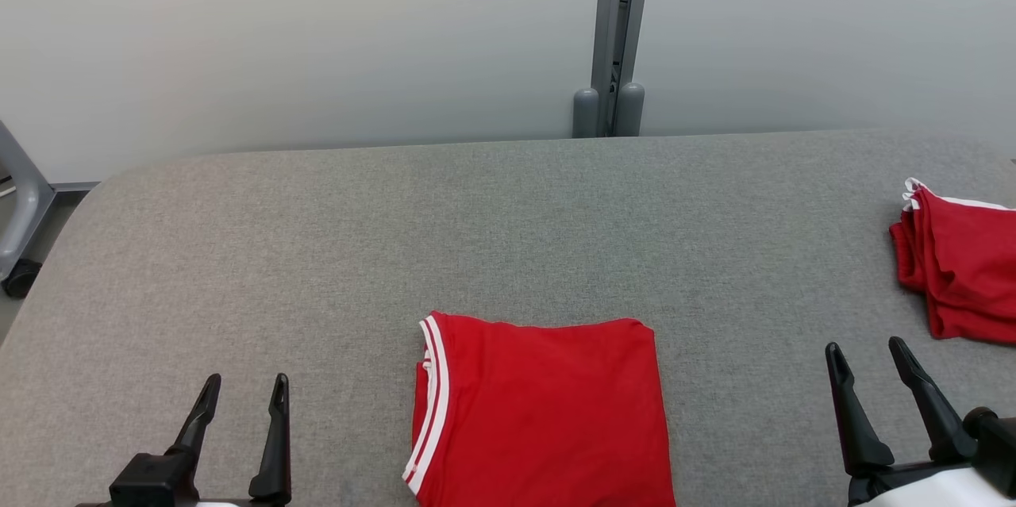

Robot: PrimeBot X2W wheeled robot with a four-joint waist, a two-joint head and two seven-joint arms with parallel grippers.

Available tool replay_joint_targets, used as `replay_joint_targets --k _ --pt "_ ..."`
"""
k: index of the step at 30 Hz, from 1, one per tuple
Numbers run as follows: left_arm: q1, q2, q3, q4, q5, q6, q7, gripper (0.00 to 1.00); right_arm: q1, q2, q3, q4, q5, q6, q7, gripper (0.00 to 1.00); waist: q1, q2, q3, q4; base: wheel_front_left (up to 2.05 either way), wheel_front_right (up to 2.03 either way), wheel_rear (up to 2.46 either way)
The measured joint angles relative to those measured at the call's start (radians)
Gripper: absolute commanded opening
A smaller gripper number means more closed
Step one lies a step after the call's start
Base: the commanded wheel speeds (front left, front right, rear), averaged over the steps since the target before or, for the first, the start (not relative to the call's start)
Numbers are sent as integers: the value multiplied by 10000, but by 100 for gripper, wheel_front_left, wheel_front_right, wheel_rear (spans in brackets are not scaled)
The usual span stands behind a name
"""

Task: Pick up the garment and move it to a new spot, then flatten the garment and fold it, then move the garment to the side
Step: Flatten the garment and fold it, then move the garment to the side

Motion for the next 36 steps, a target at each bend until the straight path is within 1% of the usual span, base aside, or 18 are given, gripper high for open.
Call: replay_joint_targets --k 6,27,32,36 --pt "0 6 -25 -27 -50 67 81 100 0 46 10 -17 36 2 46 100 0 0 3 32 0 0 0" --pt "-115 90 -180 40 -167 100 81 100 -43 88 42 130 88 2 84 100 0 0 80 84 0 0 0" --pt "-361 107 -326 42 -163 59 54 100 -53 86 15 305 100 2 84 100 0 0 184 292 0 0 0" --pt "-844 84 -453 -2 -159 -23 -31 100 -381 42 274 761 155 2 140 100 0 0 453 570 0 0 0"
